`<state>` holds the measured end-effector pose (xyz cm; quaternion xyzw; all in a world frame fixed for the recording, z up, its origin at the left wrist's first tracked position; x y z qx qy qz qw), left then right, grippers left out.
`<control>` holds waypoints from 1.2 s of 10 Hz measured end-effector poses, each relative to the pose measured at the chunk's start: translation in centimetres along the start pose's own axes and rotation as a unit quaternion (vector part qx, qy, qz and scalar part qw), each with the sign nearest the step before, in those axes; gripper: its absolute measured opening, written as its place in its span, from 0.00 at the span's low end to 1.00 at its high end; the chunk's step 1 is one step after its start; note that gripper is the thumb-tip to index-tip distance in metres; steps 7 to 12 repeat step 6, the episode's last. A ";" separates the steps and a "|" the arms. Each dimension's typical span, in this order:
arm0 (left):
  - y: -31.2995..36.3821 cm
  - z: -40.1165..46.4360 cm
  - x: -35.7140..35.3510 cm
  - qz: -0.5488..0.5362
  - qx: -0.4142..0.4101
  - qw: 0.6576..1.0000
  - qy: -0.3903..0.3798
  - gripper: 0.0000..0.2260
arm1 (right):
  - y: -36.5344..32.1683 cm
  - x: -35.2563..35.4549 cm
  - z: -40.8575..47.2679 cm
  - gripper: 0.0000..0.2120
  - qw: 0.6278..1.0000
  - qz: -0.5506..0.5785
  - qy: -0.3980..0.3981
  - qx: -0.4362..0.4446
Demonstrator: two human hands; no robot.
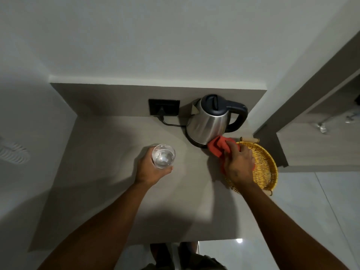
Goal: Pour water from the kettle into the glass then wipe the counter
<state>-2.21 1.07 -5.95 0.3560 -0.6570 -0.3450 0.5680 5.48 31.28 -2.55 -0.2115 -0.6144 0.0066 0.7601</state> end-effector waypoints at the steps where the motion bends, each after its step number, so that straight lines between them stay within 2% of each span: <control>1: -0.2 -0.4 -0.1 0.001 -0.010 1.000 0.009 0.37 | 3.6 -0.2 0.0 0.20 0.996 0.004 -0.058 -0.068; 2: -0.8 -0.5 -0.2 0.010 -0.014 1.000 0.011 0.37 | 5.3 -2.4 -0.5 0.22 0.982 0.004 -0.161 -0.095; 4: -1.1 -0.5 -0.3 0.022 -0.007 0.999 -0.025 0.37 | 5.5 -3.2 -0.3 0.25 0.977 0.018 -0.184 -0.108; 5: -1.1 -0.4 0.0 0.032 0.000 0.998 -0.047 0.40 | 4.6 -2.1 -0.3 0.27 0.980 0.019 -0.176 -0.088; 6: -0.6 -0.9 0.7 0.003 -0.014 0.998 -0.055 0.42 | 2.2 -0.7 -0.5 0.29 0.995 0.041 -0.087 -0.022; 12: -0.6 -0.9 0.7 0.003 -0.014 0.998 -0.055 0.42 | 2.2 -0.7 -0.5 0.29 0.995 0.041 -0.087 -0.022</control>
Point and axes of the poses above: each hand's wrist, its own z-axis towards the middle knuckle, its own x-axis out of the back of the hand, y = z × x, the point moved 3 cm from there along z, towards the middle knuckle, and after that the axes turned 9 degrees about x, right-handed, at the moved point
